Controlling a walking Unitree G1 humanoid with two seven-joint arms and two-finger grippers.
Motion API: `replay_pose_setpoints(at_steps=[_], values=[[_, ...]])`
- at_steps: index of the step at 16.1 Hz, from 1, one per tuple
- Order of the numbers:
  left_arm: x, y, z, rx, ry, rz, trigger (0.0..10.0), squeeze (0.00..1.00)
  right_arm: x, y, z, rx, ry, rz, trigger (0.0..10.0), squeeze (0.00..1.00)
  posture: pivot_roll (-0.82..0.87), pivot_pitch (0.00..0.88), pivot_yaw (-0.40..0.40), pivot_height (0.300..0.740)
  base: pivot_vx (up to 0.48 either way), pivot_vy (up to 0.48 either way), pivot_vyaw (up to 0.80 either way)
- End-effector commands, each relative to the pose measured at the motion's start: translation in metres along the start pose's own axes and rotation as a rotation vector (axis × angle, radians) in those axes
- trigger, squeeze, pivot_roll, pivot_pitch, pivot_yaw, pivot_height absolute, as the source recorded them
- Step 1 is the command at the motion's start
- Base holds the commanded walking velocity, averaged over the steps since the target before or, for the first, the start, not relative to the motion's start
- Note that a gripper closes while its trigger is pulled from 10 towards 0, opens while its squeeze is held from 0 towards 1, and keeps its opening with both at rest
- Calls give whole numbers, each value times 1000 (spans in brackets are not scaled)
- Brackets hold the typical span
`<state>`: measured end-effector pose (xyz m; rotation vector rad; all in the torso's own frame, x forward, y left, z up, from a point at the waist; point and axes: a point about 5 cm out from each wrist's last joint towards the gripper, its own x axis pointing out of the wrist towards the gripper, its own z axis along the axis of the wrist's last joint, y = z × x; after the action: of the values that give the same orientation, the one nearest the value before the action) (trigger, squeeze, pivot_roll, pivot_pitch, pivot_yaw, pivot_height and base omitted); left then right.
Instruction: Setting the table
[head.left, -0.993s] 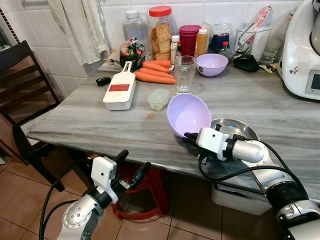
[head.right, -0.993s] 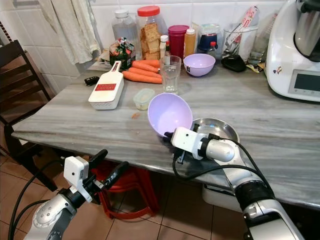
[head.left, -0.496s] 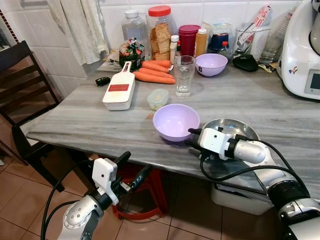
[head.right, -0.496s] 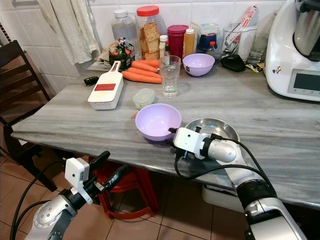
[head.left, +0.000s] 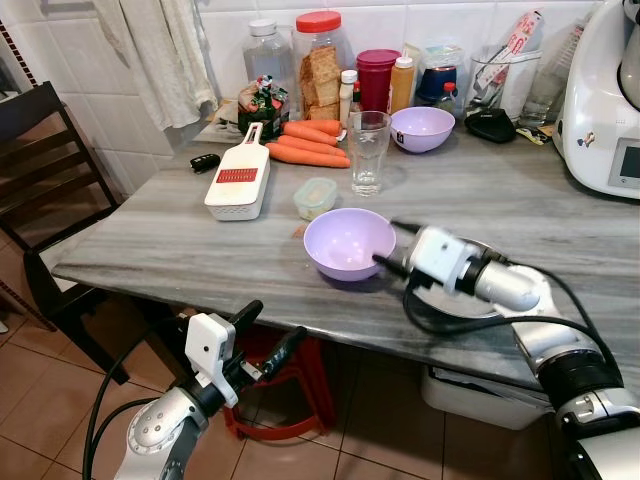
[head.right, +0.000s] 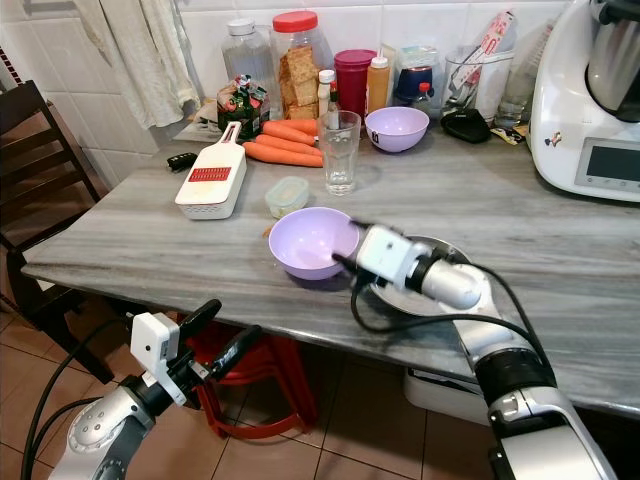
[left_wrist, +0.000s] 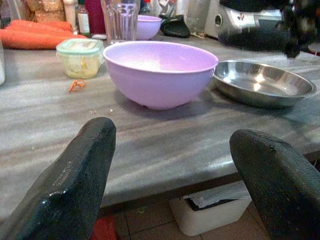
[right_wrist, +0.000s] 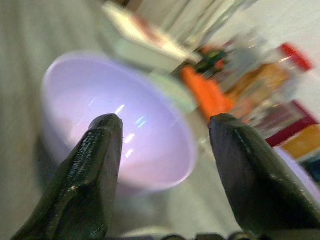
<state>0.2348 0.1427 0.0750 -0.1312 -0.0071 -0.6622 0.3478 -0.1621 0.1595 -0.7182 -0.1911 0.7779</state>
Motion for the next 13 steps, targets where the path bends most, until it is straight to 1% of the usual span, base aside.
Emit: replay_pose_setpoints(at_steps=[1,2,3,4,5,6,8,9,11,12,13], values=[[0,3,3,3,-7,8,10000,0,0,-7,8,2,-38,-48,10000,765,-11,0,125,740,0,0,0],[1,3,3,4,-7,9,10000,0,-3,-14,11,11,-45,-121,10000,24,-12,0,126,740,0,0,0],[1,4,4,5,-11,14,10000,0,-7,-19,11,50,-51,-185,10000,0,-13,0,125,740,0,0,0],[2,5,4,6,-16,24,10000,0,-13,-21,10,94,-57,-239,10000,0,-13,0,125,740,0,0,0],[2,6,4,-1,-20,39,10000,0,-19,-20,9,142,-69,-283,10000,0,-15,0,125,740,0,0,0],[2,6,5,-1,-21,44,10000,0,-22,-18,9,162,-77,-302,10000,0,-17,0,126,740,0,0,0],[3,7,5,-2,-23,52,10000,0,-36,-9,3,268,-62,-431,10000,0,-22,0,126,740,0,0,0],[5,8,5,-2,-24,53,10000,0,-45,-5,1,302,-49,-497,10000,0,-27,0,128,740,0,0,0],[7,9,5,-4,-24,54,10000,0,-62,-1,-7,323,30,-606,10000,0,-35,0,133,740,0,0,0],[8,9,4,-5,-22,52,10000,0,-67,-1,-11,348,64,-646,10000,0,-35,0,133,740,0,0,0],[9,9,3,-8,-18,41,10000,0,-72,-5,-17,372,113,-689,10000,0,-52,0,146,740,0,0,0]])
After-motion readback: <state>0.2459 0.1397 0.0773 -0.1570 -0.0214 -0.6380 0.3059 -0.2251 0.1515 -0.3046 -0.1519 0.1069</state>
